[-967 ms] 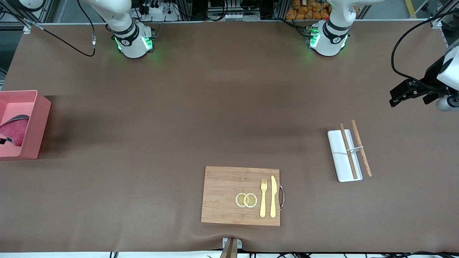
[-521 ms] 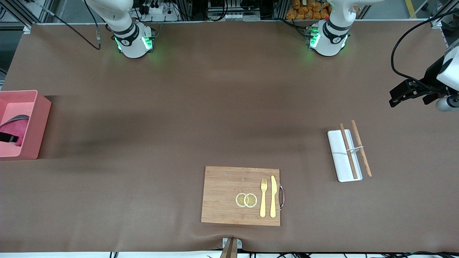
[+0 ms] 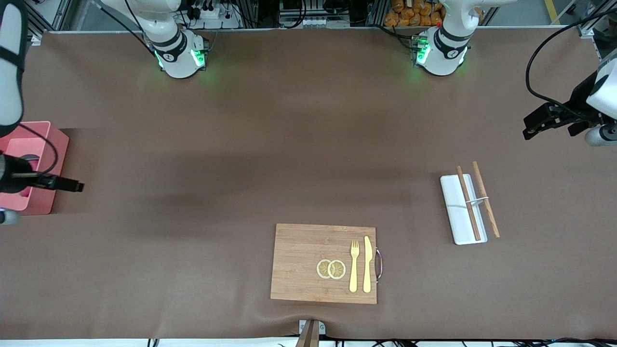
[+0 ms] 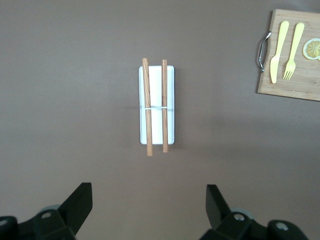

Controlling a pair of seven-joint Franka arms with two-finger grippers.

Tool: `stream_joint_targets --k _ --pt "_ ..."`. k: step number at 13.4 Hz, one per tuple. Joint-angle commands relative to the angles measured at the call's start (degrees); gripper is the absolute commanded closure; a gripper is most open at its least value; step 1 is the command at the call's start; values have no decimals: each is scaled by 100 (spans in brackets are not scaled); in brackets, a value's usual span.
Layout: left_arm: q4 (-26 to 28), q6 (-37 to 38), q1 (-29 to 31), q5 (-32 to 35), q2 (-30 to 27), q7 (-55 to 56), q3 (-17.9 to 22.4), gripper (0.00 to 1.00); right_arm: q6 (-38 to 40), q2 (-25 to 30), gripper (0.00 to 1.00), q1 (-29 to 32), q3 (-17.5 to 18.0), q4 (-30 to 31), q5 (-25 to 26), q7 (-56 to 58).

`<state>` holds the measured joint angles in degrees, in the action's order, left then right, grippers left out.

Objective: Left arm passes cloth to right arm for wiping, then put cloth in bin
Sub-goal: 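Open the right gripper over the bin and raise it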

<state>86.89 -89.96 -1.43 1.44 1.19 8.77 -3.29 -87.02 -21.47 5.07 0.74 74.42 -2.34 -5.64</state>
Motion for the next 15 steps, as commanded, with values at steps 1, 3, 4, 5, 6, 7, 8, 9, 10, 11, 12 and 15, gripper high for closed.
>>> stream_joint_targets --k 1,3,4,5,6,7,8,9,10,11,12,15 --pt "266 57 29 -74 -338 -95 13 0 -60 650 0 -321 -74 511 -196 -357" --pt "319 40 29 -74 -409 -95 22 0 -218 1212 0 -401 -74 1002 -188 -341" --pt "467 5 29 -74 -514 -95 22 0 -454 1615 0 -454 -74 1370 -188 -315" --pt "626 -117 29 -65 -619 -95 22 0 -769 1993 0 -541 -74 1652 -188 -315" --pt "688 -171 29 -56 -664 -104 22 0 -825 2154 0 -568 -74 1655 -179 -358" --pt "689 -171 21 -47 -664 -104 22 0 -808 2173 0 -568 -74 1594 -170 -359" --pt "680 -163 20 -47 -673 -104 13 0 -773 2173 0 -560 -74 1567 -144 -359" --pt "680 -154 12 -47 -708 -104 13 0 -738 2182 0 -560 -83 1567 -118 -350" --pt "697 -145 12 -47 -734 -104 4 0 -589 2251 0 -525 -109 1558 -117 -289" --pt "697 -145 12 -47 -735 -112 -22 0 -571 2330 0 -507 -135 1541 -117 -288" --pt "689 -136 12 -47 -735 -112 -22 0 -562 2331 0 -498 -153 1488 -117 -288" --pt "409 -119 3 -73 -630 -60 -22 0 -570 2278 0 -489 -144 1532 -117 -314"
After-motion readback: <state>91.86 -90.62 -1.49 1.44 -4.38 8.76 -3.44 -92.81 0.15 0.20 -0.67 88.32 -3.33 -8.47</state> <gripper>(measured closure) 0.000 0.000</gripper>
